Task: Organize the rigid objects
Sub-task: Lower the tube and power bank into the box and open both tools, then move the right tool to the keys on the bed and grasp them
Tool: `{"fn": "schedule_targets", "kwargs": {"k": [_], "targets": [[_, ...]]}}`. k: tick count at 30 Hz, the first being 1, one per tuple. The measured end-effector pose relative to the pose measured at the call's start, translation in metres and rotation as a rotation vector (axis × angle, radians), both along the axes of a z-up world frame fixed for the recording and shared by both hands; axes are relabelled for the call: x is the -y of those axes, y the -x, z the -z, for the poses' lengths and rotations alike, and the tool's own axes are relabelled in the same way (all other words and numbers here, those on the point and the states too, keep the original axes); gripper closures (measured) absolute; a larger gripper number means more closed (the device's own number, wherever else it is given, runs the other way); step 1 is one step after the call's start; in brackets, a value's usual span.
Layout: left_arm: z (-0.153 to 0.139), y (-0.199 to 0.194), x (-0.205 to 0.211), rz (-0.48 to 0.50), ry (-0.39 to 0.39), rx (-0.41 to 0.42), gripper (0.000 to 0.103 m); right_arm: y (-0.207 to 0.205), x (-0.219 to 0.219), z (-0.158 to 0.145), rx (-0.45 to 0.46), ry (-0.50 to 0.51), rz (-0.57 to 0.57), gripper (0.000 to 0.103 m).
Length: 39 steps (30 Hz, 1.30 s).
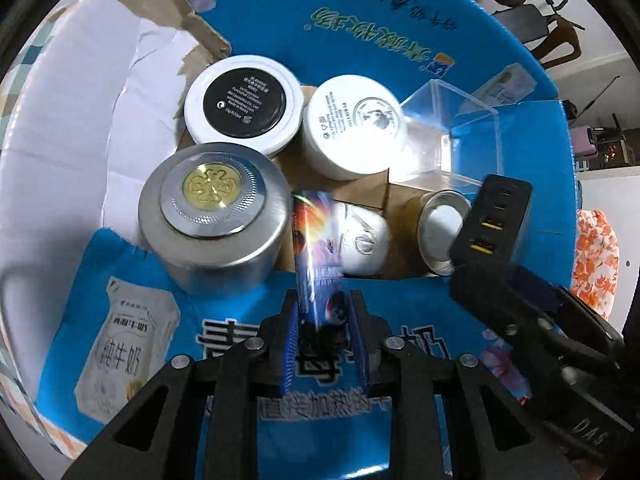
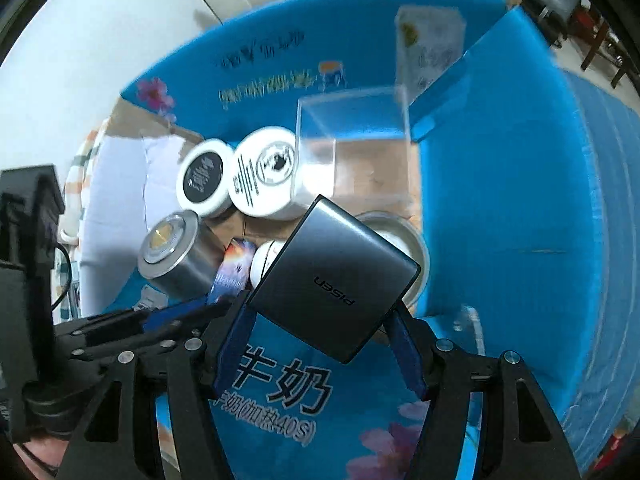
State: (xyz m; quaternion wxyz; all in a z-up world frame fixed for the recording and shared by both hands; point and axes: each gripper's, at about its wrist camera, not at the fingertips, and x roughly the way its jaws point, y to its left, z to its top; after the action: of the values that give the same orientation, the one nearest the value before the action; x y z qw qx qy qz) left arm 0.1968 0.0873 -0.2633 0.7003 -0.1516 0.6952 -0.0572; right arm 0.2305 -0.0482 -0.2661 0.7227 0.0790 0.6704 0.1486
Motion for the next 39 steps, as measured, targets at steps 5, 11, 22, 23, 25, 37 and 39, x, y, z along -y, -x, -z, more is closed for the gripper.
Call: {"fn": "schedule_targets", "kwargs": {"k": [5,11,22,23,25,37,39], "targets": [[0.003,-0.004,-0.015,0.001,0.008,-0.010,0.085,-0.003,-0.009,0.010,-0.001,0.024,-0.025,0.034],[0.002,-0.004,-0.023,0.016,-0.004,-0.006,0.084,-0.004,-0.012,0.011,-0.019,0.051,-0.049,0.033],[-0.022,0.004,-0.025,0.008,-0.046,0.007,0.081,0.012,-0.003,-0.020,0.020,0.109,-0.036,0.025],[-0.026,0.006,-0.025,0.010,-0.055,0.012,0.077,0.014,0.000,-0.025,0.026,0.117,-0.033,0.021],[-0.034,0.009,-0.024,0.013,-0.064,0.027,0.068,0.019,0.004,-0.033,0.047,0.147,-0.027,0.012],[-0.097,0.040,-0.031,-0.043,-0.175,0.148,0.003,0.054,0.024,-0.097,0.173,0.197,0.021,0.006],[-0.106,0.045,-0.029,-0.043,-0.195,0.174,0.000,0.061,0.025,-0.110,0.196,0.202,0.020,0.006]]}}
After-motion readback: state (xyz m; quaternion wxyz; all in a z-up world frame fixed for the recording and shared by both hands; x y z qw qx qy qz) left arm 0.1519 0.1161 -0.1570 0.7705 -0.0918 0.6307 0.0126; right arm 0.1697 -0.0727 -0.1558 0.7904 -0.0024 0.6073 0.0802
